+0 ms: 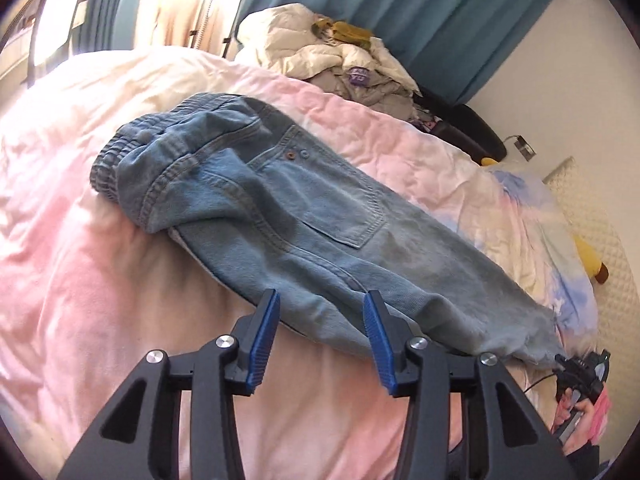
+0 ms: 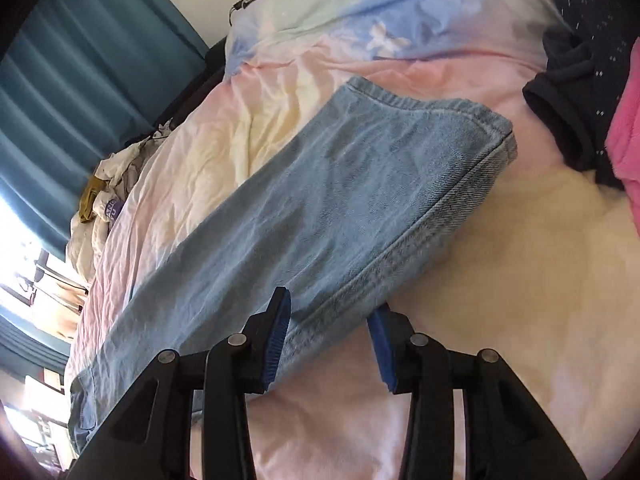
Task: Fold clothes
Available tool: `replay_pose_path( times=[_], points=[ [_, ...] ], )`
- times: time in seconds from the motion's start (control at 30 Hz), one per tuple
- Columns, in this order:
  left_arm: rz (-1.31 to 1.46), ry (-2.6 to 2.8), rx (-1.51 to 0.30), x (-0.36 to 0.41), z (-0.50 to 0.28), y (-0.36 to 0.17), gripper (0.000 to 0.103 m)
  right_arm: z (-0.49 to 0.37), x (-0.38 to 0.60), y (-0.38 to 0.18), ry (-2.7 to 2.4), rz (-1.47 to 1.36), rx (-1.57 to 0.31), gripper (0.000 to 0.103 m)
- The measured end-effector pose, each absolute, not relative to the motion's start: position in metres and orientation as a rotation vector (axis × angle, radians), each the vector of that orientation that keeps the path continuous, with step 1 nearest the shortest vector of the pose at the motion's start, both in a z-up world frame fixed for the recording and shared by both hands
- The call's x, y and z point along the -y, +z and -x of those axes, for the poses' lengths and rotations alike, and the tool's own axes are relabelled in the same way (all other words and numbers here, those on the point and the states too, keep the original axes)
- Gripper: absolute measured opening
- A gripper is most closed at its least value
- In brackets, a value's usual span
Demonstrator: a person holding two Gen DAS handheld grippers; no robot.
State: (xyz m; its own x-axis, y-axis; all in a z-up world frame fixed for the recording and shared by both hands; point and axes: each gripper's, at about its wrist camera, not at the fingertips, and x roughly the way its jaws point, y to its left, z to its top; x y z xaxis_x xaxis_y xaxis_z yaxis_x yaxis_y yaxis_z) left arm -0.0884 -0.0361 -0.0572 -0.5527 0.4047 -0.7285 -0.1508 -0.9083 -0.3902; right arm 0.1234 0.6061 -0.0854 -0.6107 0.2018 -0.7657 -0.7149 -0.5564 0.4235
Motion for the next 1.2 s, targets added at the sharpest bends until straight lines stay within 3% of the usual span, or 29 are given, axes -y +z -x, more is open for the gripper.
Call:
replay_pose_path(
  times=[0.23, 0.37, 0.57, 0.7, 0.97, 1.2],
  points=[
    [1.260, 2.473, 0.046, -0.025, 0.090, -0.058, 0.045, -0.065, -0.529, -0.027, 2.382, 0.936, -0.887, 0.039],
    [1.254, 2.421, -0.052, -0.054, 0.099, -0.057, 0.045, -0.016, -0.469, -0.012, 2.534, 1.036, -0.889, 0.041],
    [1.227, 2.384, -0.204, -0.090, 0.108, -0.062, 0.045, 0.043, -0.357, -0.038, 2.752, 1.342, -0.800, 0.041],
    [1.207, 2.371, -0.318, -0.100, 0.109, -0.073, 0.045, 0.052, -0.305, -0.065, 2.837, 1.491, -0.632, 0.041],
    [1.274, 2.332, -0.378, -0.098, 0.114, -0.097, 0.045, 0.063, -0.264, -0.093, 2.867, 1.639, -0.340, 0.041],
    [1.286, 2.328, -0.365, -0.097, 0.118, -0.102, 0.045, 0.067, -0.250, -0.099, 2.902, 1.672, -0.278, 0.046]
  ],
)
